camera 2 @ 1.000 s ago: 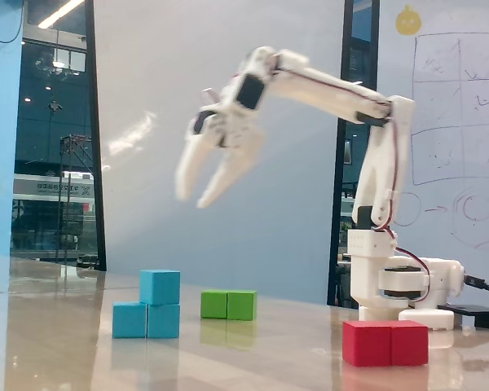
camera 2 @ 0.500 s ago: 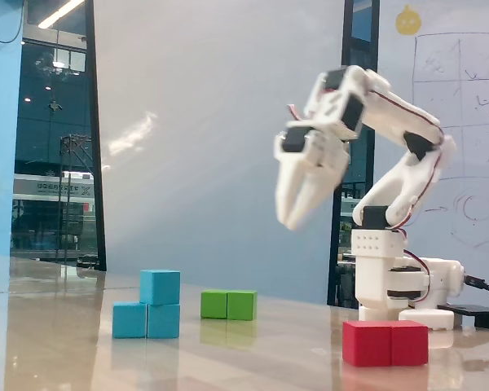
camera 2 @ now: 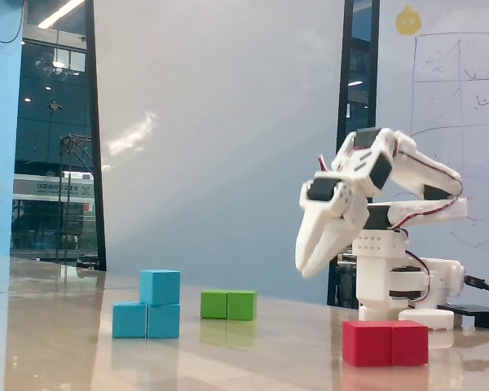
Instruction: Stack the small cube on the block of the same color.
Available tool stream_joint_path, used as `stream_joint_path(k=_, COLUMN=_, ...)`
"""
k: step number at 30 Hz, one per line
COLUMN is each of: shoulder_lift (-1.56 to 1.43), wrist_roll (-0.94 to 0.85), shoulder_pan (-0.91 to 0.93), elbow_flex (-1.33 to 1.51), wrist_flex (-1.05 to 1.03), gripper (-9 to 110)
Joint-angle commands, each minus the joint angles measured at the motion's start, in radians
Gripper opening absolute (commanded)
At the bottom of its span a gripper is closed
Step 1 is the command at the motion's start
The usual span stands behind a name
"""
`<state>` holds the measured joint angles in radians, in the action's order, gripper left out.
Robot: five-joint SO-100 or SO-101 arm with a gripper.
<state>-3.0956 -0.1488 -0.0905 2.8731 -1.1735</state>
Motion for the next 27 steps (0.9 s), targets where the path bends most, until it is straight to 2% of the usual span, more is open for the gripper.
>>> stream_joint_path(k=1, shoulder_lift=-0.118, wrist_roll=0.005, shoulder_pan=-0.003, elbow_flex=0.072, wrist_flex=0.026, gripper=3)
stream_joint_path(k=8, shoulder_lift=-0.268, wrist_roll=0.005, shoulder_pan=0.086, elbow_flex=0.186, wrist_flex=0.023, gripper=3)
stream_joint_path(k=14, shoulder_lift=-0.351, wrist_roll=0.006, shoulder_pan=0.089, elbow_flex=0.195, wrist_flex=-0.055, gripper=3)
stream_joint_path(k=27, shoulder_lift=-0.356, wrist_roll=0.008, shoulder_pan=0.089, elbow_flex=0.189, wrist_flex=-0.094, gripper=3)
